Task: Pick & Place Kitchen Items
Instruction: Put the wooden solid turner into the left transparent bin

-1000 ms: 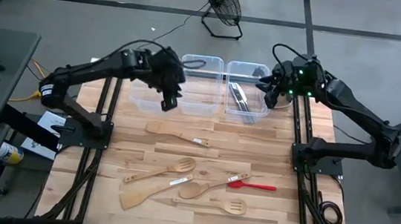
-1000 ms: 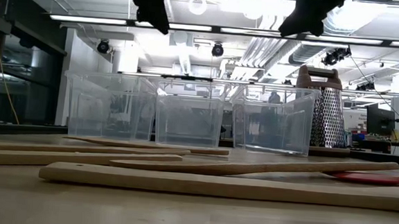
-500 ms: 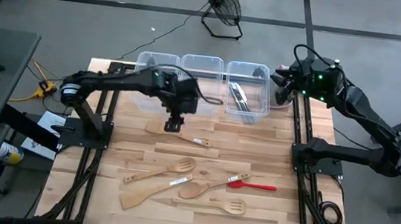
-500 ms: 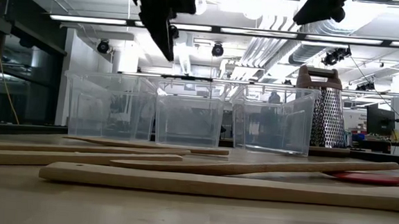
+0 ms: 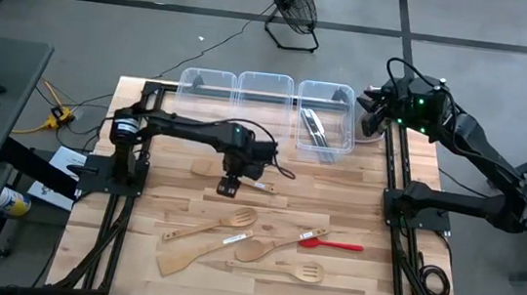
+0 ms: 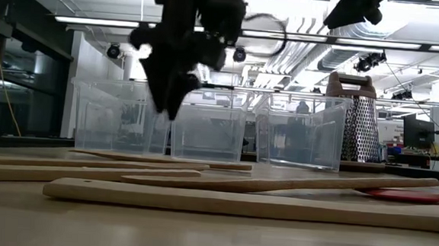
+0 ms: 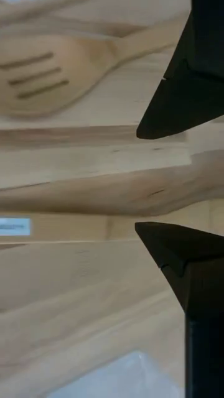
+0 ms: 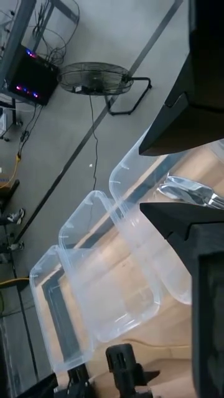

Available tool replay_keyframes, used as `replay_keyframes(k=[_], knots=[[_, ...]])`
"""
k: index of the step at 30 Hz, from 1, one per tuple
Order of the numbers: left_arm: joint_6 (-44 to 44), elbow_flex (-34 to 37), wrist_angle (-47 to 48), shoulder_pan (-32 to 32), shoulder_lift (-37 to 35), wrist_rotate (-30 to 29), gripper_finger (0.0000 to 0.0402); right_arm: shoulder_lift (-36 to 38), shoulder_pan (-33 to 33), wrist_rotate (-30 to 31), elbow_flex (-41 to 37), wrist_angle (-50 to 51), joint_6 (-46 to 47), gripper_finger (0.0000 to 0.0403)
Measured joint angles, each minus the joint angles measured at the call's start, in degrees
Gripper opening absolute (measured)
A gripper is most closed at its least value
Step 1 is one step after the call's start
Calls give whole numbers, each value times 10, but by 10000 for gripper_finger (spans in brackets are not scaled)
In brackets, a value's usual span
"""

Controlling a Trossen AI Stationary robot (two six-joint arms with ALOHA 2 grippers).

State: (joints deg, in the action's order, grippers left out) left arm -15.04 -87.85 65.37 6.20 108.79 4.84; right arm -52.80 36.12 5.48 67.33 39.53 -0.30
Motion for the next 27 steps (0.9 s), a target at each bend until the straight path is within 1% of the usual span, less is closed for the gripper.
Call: replay_keyframes(k=[2,4,9,12,15,19,27], knots=[[16,33,-32,1,0,-2,229,1,0,0,0,0,-6,124],[26,67,-28,2,-3,-18,229,2,0,0,0,1,-12,124],[13,127,-85,1,-8,-58,229,4,0,0,0,3,-14,124],[3,145,-138,1,-8,-76,229,4,0,-7,0,2,-11,124],[-1,152,-145,2,-9,-99,229,4,0,-11,0,7,-11,124],[-24,161,-161,2,-10,-97,229,4,0,-12,0,10,-9,124],[-23,223,-207,3,-14,-53,229,4,0,-12,0,10,-8,124]])
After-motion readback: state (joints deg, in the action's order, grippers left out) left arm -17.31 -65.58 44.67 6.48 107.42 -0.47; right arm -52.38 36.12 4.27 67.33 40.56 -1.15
